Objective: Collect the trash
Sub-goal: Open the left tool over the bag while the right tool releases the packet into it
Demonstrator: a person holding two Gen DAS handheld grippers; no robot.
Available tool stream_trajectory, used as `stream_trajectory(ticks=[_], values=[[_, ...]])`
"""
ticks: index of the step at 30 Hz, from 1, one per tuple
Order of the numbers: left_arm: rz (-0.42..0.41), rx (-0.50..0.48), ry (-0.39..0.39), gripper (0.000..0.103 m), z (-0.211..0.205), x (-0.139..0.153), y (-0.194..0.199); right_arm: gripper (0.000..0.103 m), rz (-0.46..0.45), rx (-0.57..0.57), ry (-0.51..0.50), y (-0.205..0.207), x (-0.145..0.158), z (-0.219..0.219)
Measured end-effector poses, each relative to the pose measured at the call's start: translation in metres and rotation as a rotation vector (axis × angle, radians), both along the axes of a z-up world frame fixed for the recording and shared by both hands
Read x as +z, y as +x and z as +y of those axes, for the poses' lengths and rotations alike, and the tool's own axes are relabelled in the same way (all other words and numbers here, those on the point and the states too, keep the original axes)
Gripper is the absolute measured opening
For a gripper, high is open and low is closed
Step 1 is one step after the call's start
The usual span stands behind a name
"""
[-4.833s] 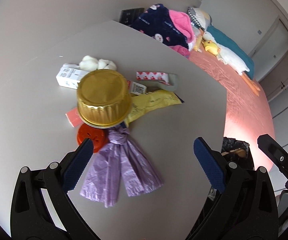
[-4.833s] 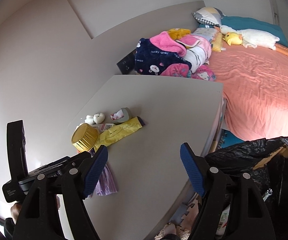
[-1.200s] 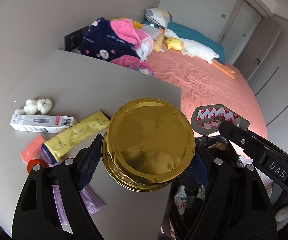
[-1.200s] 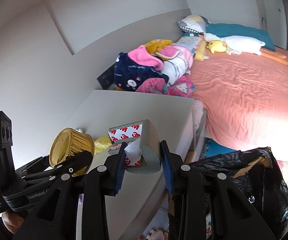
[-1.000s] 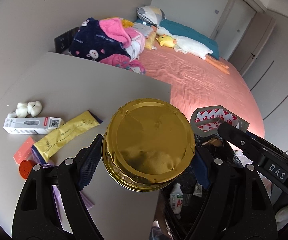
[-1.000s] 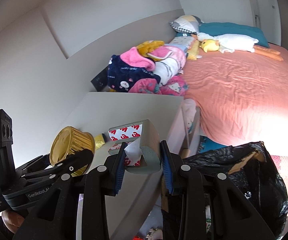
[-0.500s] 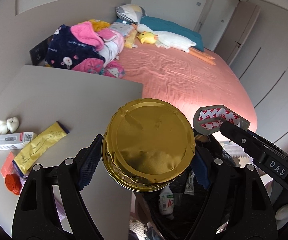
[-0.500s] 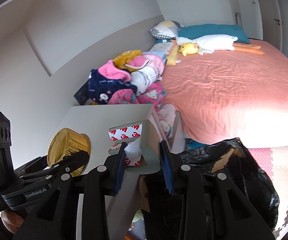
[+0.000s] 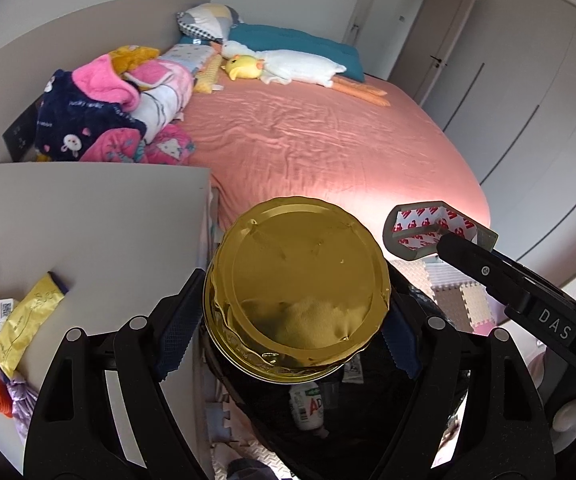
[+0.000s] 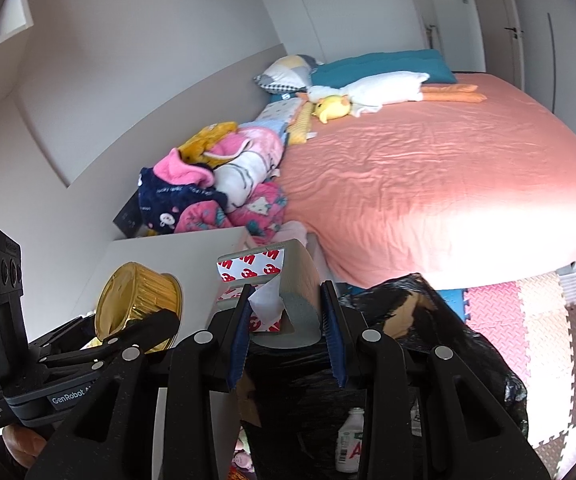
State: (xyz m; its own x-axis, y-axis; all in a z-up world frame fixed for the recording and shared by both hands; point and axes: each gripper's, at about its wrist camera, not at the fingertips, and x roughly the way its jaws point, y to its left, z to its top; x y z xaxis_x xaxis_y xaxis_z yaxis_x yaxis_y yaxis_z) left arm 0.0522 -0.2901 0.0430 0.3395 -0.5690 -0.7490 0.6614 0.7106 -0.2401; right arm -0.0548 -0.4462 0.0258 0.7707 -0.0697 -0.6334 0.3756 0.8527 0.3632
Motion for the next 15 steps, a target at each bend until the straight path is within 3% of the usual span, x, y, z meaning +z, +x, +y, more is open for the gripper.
stream_trajectory(ticks=[3,4,5,7,15], values=[[0.033,-0.058,-0.006,0.08,-0.009,-0.002,-0.002,0.035,-0.01,-0.03,0.014,-0.009,0.0,-0.009],[0.049,-0.08,0.003,0.092,-0.013,-0.004,-0.003,0.041,-0.028,-0.055,0.034,-0.016,0.0,-0.015],[0.047,-0.082,0.014,0.097,-0.016,-0.005,-0.005,0.062,-0.031,-0.076,0.042,-0.019,0.001,-0.018],[0.055,-0.095,0.015,0.097,-0.021,-0.007,-0.007,0.078,-0.049,-0.141,0.042,-0.03,0.004,-0.026],[0.115,-0.113,-0.002,0.097,-0.031,-0.011,-0.01,0.078,-0.063,-0.189,0.022,-0.047,0.009,-0.038]])
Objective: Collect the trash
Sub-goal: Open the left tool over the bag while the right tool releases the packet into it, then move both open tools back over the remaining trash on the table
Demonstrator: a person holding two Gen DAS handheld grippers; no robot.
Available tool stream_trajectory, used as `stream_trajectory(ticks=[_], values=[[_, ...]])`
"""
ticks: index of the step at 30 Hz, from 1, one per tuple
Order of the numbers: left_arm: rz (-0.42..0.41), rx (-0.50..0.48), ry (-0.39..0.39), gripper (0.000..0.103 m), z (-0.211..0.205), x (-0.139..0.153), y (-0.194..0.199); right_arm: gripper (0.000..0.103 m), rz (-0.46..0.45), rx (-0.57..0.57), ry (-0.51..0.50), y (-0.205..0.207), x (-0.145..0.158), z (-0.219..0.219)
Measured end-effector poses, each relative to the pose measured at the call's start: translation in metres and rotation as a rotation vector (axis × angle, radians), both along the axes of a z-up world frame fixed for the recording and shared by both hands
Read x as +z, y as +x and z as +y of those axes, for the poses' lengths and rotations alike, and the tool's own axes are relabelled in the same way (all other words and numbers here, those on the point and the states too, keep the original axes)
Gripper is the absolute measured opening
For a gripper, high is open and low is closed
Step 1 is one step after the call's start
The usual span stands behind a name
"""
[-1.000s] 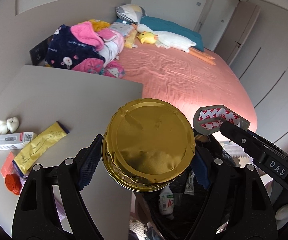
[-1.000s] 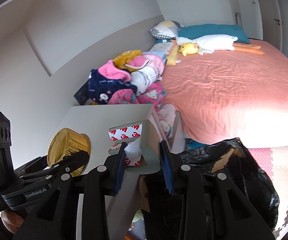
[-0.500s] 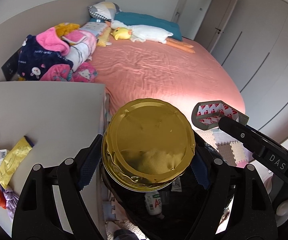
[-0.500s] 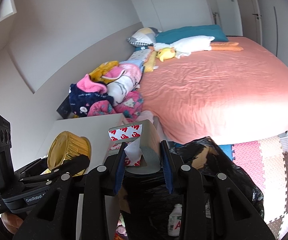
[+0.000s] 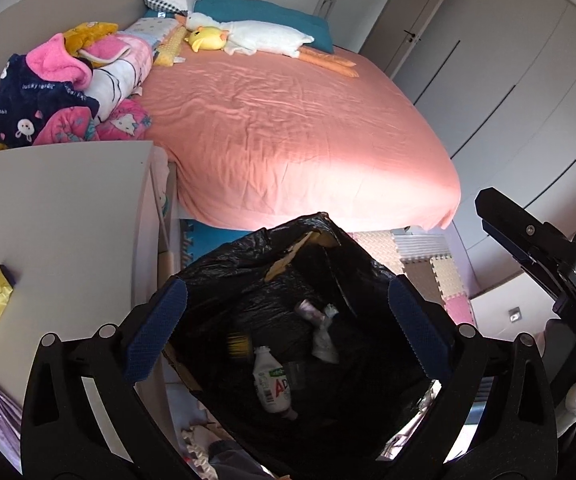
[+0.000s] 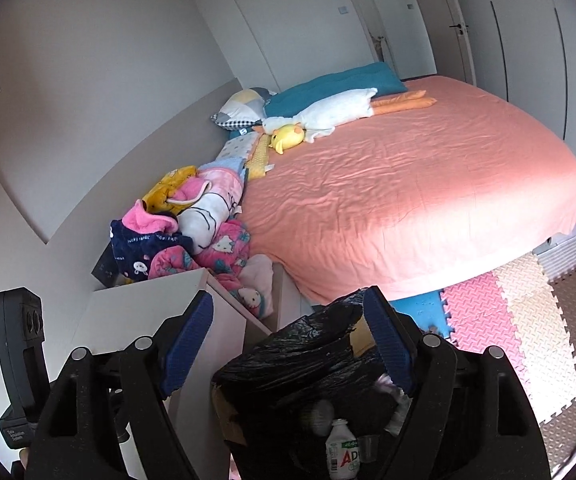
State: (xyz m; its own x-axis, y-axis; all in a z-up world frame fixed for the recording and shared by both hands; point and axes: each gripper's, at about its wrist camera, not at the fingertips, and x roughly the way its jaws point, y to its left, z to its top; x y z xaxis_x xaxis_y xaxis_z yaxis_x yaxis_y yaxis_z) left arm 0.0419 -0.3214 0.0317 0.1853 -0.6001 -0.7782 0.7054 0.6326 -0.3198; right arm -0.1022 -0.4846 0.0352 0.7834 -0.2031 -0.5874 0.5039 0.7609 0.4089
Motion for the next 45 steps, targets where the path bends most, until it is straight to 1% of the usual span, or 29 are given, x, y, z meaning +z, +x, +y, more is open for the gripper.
stream_trajectory(ticks=[9,16,28,45], values=[[-0.022,-0.006,0.016,0.097,-0.004,0.0,-0.005,0.078,0.008,0.011,0.005,0.001,-0.002,-0.001],[-0.026,0.033,0.023,0.097,0.008,0.0,-0.002,0.078,0.008,0.047,-0.003,0.01,-0.002,0.008],[-0.018,0.148,0.051,0.097,0.053,-0.009,0.008,0.078,0.036,0.163,0.002,0.037,-0.009,0.04],[-0.009,0.327,0.072,0.097,0.13,-0.019,0.021,0.078,0.073,0.336,0.0,0.08,-0.016,0.105]])
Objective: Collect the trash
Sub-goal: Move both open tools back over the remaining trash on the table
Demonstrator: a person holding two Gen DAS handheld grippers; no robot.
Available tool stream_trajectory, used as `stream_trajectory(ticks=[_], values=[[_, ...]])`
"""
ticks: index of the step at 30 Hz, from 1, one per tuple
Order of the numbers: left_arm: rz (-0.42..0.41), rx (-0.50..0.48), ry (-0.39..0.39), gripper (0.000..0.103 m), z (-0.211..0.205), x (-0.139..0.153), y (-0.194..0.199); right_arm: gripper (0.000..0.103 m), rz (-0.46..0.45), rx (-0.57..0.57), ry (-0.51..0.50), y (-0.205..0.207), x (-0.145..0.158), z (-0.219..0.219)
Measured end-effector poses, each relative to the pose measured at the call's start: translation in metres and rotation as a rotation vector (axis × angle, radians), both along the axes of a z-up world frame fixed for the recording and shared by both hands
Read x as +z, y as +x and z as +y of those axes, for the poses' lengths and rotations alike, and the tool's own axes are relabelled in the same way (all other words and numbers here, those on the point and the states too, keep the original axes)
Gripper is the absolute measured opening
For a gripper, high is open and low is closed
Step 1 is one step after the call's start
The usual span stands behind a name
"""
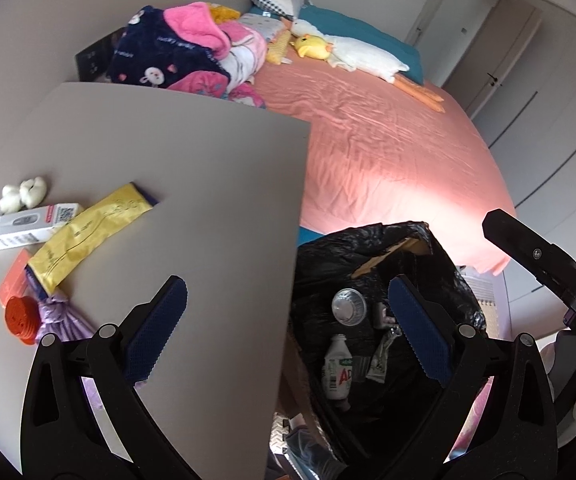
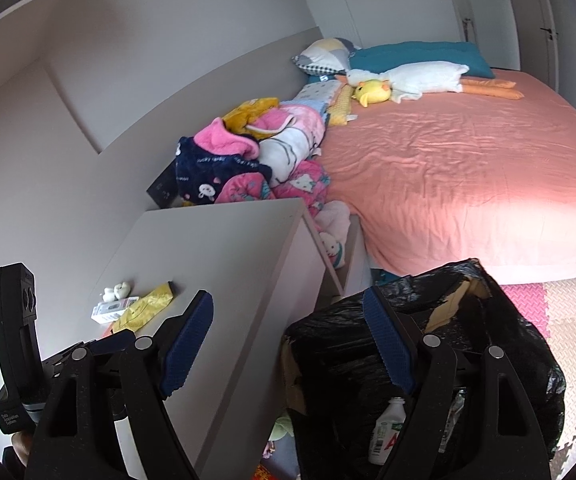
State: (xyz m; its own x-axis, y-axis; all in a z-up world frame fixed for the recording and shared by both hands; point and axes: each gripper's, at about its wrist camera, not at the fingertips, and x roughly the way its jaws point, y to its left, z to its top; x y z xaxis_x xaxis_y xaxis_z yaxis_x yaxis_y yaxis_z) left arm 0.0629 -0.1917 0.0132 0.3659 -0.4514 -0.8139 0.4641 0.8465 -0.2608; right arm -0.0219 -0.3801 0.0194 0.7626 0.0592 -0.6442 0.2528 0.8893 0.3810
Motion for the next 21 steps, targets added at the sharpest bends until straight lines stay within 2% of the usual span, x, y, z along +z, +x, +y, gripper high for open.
stream_trajectory(ticks=[10,21], values=[[0.003,0.099,0.012,0.097,0.05,-0.007,0.002,0.078,0.025,0.102,-0.016,0.025,-0.006,0.043],[0.008,0.208,0.013,0.097,0.101,-0.014,0.005,0.078,0.062,0.258,-0.112,0.054,-0.011,0.09]])
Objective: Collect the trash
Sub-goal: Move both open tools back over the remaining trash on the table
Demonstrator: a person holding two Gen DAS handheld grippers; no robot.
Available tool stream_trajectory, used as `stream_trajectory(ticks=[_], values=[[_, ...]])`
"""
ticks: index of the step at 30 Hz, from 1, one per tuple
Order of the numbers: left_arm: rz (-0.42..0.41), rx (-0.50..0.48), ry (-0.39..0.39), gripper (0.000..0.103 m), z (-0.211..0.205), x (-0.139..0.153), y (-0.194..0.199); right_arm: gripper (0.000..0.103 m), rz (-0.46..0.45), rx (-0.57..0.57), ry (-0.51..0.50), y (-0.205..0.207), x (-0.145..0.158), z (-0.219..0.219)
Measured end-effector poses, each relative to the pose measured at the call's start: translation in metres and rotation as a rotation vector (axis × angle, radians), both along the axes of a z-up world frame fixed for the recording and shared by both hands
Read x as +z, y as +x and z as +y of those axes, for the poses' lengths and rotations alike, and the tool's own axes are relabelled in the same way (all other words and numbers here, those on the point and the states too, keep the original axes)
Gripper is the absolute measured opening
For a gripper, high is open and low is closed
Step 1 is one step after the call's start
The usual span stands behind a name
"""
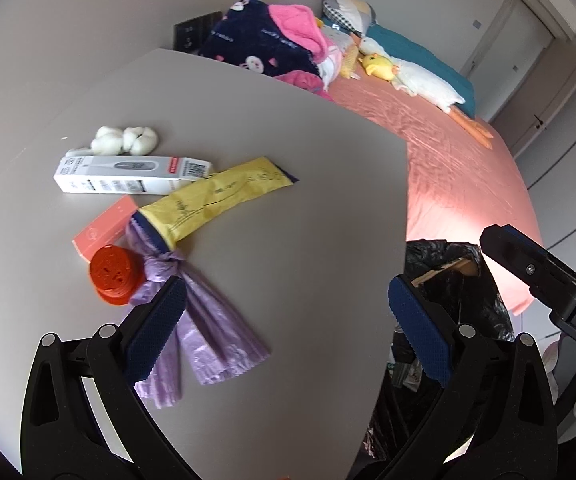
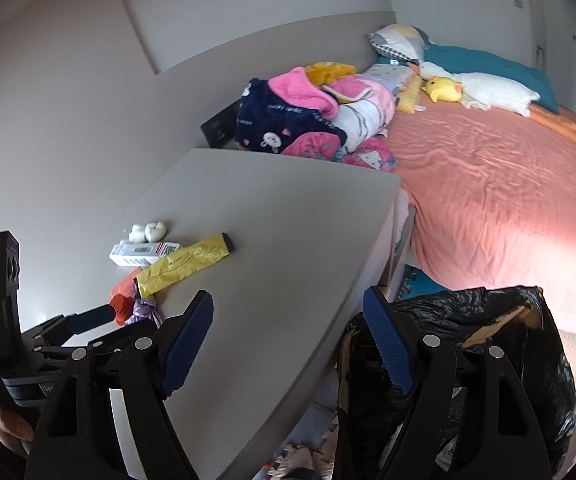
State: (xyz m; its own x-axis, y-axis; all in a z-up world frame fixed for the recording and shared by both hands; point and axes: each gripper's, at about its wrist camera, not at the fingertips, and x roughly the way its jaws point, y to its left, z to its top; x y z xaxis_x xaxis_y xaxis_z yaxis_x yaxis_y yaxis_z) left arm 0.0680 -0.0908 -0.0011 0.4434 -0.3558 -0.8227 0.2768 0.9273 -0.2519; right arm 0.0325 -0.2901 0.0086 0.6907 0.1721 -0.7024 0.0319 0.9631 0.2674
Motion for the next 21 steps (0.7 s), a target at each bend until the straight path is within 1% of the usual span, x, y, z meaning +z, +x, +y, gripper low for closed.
stream_trajectory(ticks=[6,12,18,21], values=[[0.003,0.056,-0.001,0.097,0.022,-0.003,0.001,0.078,0.02,0.066,-0.026,0.016,-0.002,0.015],[0.007,0.13,-0.007,0.097,0.047,-0.008,0.006,0.078,0.027,0.157,-0.077,0.035,-0.003,0.035],[0.006,0.178,0.02,0.097,0.066,-0.014,0.011,0.078,0.047,0.228,-0.112,0.055,-0.006,0.054],[0.009,0.192,0.032,0.095,0.073,-0.017,0.013,0.078,0.058,0.261,-0.132,0.063,-0.009,0.063]])
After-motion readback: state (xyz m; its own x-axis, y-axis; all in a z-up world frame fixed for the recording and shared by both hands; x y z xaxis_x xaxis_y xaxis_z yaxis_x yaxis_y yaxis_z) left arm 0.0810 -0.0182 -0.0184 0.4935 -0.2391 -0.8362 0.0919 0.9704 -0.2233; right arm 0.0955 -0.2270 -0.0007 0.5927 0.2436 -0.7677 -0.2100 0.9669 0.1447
